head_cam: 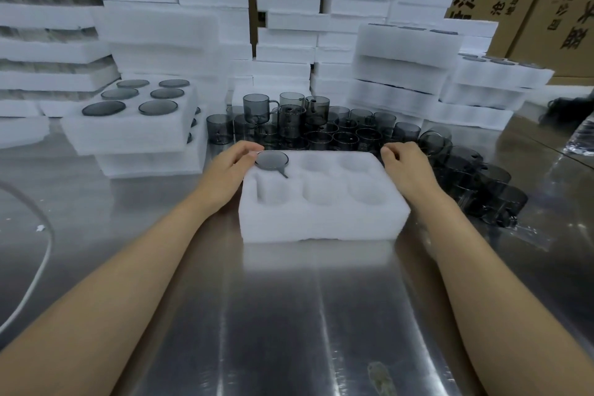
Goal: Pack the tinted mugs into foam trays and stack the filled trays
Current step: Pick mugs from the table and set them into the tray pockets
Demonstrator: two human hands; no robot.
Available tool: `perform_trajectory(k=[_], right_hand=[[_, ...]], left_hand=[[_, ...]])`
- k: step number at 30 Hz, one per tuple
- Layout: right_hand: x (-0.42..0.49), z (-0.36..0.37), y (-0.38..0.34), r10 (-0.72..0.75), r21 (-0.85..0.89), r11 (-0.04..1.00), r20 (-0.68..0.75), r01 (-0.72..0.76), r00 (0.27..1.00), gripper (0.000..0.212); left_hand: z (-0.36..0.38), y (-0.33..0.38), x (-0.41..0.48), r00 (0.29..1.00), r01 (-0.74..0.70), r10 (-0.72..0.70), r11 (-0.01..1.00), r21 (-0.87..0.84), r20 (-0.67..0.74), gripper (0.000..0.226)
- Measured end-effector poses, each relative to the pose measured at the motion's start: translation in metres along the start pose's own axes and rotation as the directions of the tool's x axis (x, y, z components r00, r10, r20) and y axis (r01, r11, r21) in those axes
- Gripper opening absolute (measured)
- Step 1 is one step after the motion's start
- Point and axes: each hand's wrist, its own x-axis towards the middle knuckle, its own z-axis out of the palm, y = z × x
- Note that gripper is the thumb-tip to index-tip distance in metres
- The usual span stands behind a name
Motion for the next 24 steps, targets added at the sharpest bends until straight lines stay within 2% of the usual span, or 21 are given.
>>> perform_trajectory(k=[1,3,7,9,12,15,17,20,24], right_hand=[[0.001,0.0,0.001,0.016,-0.012,1.0,-0.004,-0.016,1.0,0.024],[0.0,-0.004,0.0,0.076,-0.016,0.997,-0.043,-0.077,0.996,0.035],[-0.004,-0.016,-0.01,0.182,0.103,0.981,-0.229,-0.162,0.956,0.028],[-0.009,-0.022,-0.022,0.157,0.185,0.978,-0.33,-0.099,0.931,0.033],[-0.019,-0.024,-0.045,0.043,0.328,0.939,-0.419,0.107,0.907,0.035],[-0.029,-0.014,-0.065,-0.046,0.521,0.819,-0.357,0.24,0.933,0.027],[-0.032,-0.003,-0.072,-0.095,0.574,0.781,-0.282,0.247,0.955,0.022],[-0.033,0.008,-0.074,-0.129,0.677,0.716,-0.107,0.168,0.986,0.018],[-0.029,0.004,-0.069,-0.114,0.88,0.474,0.041,0.018,0.993,0.024]], left_hand=[[0.0,0.0,0.0,1.0,0.003,-0.003,1.0,-0.004,0.002,0.019],[0.0,-0.001,0.0,1.0,0.003,-0.003,1.0,-0.003,0.006,0.019],[0.0,0.0,-0.001,1.0,0.007,-0.007,1.0,-0.01,0.01,0.018],[0.0,0.0,-0.001,1.0,0.011,-0.011,1.0,-0.024,0.011,0.019],[0.0,0.001,-0.002,1.0,0.016,-0.015,0.999,-0.033,0.007,0.021],[0.0,0.002,-0.002,1.0,0.016,-0.016,0.999,-0.033,0.009,0.021],[0.0,0.001,-0.001,1.0,0.013,-0.013,1.0,-0.028,0.01,0.021],[0.0,0.001,-0.001,1.0,0.013,-0.013,1.0,-0.022,0.005,0.02],[0.0,0.0,-0.001,1.0,0.015,-0.015,0.999,-0.029,0.007,0.02]])
